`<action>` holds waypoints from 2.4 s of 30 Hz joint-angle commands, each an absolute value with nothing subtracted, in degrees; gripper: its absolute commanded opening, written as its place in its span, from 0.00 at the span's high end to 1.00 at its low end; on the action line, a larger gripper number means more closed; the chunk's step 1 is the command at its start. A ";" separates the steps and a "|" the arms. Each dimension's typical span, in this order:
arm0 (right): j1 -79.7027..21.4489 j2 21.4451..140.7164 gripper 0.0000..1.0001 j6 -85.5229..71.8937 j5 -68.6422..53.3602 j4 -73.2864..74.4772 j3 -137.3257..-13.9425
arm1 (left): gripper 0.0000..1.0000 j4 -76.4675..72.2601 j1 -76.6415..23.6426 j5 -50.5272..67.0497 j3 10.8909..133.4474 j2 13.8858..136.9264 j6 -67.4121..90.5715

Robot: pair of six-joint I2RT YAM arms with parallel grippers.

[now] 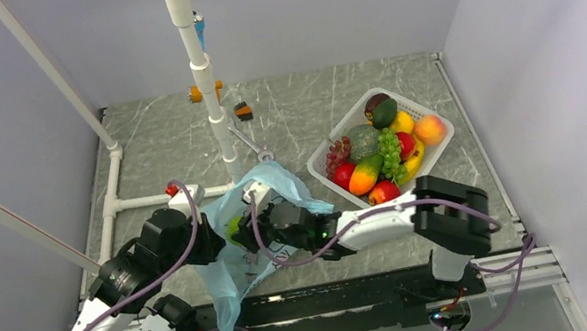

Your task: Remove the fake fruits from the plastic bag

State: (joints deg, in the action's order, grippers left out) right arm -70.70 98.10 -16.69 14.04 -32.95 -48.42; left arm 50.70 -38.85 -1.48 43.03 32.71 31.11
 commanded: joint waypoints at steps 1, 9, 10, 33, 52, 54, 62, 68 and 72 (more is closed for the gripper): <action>-71.03 90.63 0.99 -17.09 3.94 -28.79 -45.43 | 1.00 50.12 -39.66 -4.26 43.24 32.00 32.19; -71.00 78.90 1.00 -16.60 -8.33 -21.30 -43.36 | 1.00 50.75 -41.50 -7.59 43.07 29.59 33.88; -71.02 77.36 1.00 -16.47 -8.72 -19.94 -43.66 | 1.00 50.86 -41.75 -7.84 43.07 29.46 34.07; -70.18 45.91 1.00 -2.89 31.20 -2.36 -53.02 | 1.00 69.23 -46.09 -41.70 55.96 32.39 44.53; -38.14 60.60 1.00 -31.64 49.73 20.99 -56.99 | 0.63 66.57 -46.13 -27.22 51.88 28.68 45.68; -36.59 60.13 1.00 -33.77 52.34 22.78 -55.61 | 0.44 68.37 -46.12 -25.69 52.64 27.86 46.61; -21.47 59.03 1.00 -37.85 49.97 24.33 -54.28 | 0.04 71.87 -46.11 -23.08 64.76 23.49 43.26; -15.05 57.00 1.00 -41.88 43.89 26.30 -50.39 | 0.01 72.26 -46.11 -18.29 75.88 26.31 38.55; -13.36 56.26 0.98 -37.75 41.11 19.28 -48.83 | 0.01 70.57 -46.13 -15.56 77.79 26.87 36.94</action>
State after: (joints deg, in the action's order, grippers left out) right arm -14.46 57.47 -39.55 44.36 25.43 -49.45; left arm 71.77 -45.95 -20.27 76.31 24.51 40.34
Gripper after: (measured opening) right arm 0.535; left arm 0.993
